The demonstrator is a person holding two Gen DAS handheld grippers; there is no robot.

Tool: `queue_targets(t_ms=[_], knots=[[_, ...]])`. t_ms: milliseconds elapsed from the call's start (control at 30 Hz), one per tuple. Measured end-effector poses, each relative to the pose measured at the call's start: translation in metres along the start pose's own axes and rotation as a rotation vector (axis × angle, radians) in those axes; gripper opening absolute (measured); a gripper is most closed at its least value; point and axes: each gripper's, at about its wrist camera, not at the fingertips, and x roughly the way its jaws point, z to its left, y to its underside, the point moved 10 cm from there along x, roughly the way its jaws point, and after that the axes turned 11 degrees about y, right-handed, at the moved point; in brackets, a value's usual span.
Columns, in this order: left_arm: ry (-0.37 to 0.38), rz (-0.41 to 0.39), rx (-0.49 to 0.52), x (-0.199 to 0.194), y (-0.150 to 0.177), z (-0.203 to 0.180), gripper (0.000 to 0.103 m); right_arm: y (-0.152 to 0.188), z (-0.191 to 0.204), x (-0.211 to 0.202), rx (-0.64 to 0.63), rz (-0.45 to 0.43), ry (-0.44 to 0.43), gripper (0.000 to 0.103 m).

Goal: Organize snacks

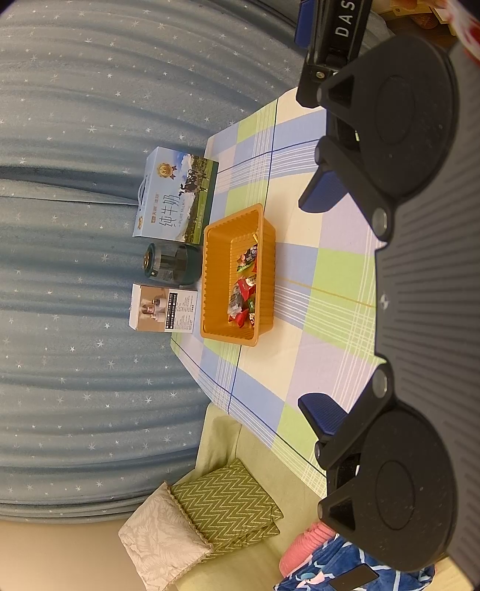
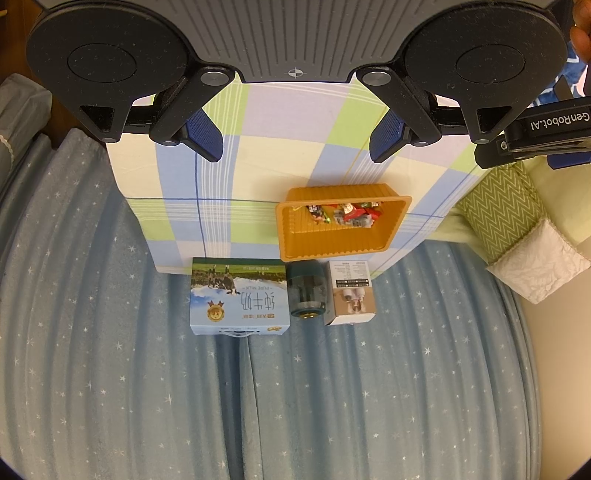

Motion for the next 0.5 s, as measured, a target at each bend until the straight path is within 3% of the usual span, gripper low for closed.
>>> queue_targets(t_ms=[500], knots=[[-0.013, -0.013, 0.003, 0.0006, 0.0017, 0.0018, 0.103, 0.0002, 0.0008, -0.0004, -0.001, 0.001, 0.001, 0.086]])
